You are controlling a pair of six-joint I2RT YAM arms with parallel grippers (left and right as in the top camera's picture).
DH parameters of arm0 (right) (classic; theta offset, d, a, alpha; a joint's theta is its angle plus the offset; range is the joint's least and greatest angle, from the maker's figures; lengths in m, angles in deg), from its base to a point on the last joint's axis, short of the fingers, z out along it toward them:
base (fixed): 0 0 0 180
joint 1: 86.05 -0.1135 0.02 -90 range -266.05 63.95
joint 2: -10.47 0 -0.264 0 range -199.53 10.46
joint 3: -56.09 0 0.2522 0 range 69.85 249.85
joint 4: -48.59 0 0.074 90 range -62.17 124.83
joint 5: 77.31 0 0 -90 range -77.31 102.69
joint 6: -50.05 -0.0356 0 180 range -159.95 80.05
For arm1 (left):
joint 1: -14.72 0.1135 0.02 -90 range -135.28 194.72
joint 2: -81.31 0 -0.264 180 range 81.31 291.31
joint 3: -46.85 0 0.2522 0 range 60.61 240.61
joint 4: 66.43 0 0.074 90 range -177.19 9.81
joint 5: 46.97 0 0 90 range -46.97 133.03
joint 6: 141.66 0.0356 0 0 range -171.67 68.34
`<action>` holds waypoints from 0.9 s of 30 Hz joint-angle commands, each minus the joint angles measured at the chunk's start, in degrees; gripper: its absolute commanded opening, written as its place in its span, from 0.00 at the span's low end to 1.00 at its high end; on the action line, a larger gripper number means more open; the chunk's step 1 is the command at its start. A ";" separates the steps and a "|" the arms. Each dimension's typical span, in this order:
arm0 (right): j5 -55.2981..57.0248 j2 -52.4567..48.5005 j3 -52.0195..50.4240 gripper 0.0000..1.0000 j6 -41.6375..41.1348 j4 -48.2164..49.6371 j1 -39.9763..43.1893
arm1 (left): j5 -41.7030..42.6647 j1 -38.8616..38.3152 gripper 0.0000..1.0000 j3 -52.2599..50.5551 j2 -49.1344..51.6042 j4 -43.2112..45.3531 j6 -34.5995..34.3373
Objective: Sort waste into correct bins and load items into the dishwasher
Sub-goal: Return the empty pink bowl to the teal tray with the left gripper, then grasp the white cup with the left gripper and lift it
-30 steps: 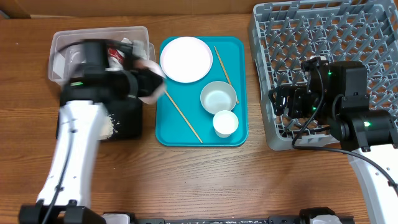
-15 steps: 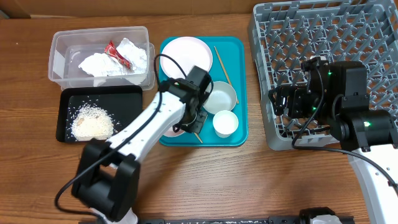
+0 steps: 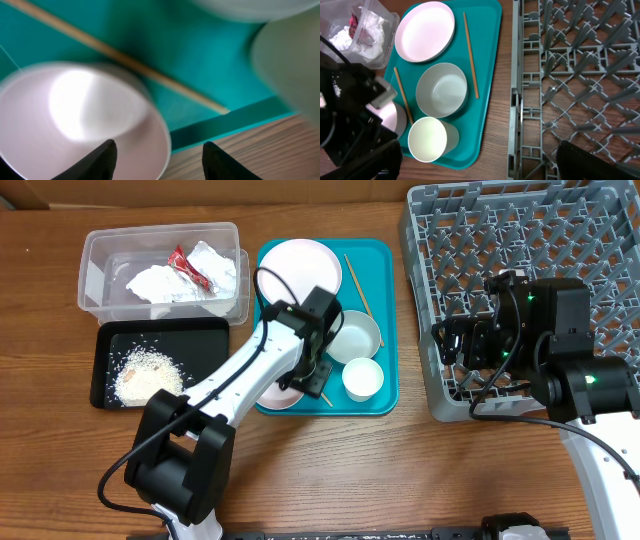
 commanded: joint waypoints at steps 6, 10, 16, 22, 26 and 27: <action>-0.50 -0.09 1.55 1.00 -0.44 0.37 -0.37 | 10.80 -0.35 0.71 7.32 0.46 5.62 14.16; -0.50 -0.09 1.55 1.00 -0.44 0.26 -0.37 | 12.22 -0.83 0.71 7.23 1.38 6.19 20.50; -0.50 -0.09 1.55 1.00 -0.44 0.26 -0.37 | 12.37 -2.03 0.68 7.23 3.72 5.60 23.82; -0.50 -0.09 1.55 1.00 -0.44 0.35 -0.37 | 12.41 -3.72 0.60 7.23 7.02 5.75 23.74; -0.50 -0.09 1.55 1.00 -0.44 0.33 -0.37 | 12.39 -3.63 0.32 7.30 7.48 5.90 21.14; -0.50 -0.09 1.55 1.00 -0.44 0.33 -0.37 | 12.35 -3.48 0.20 7.54 7.45 5.81 20.57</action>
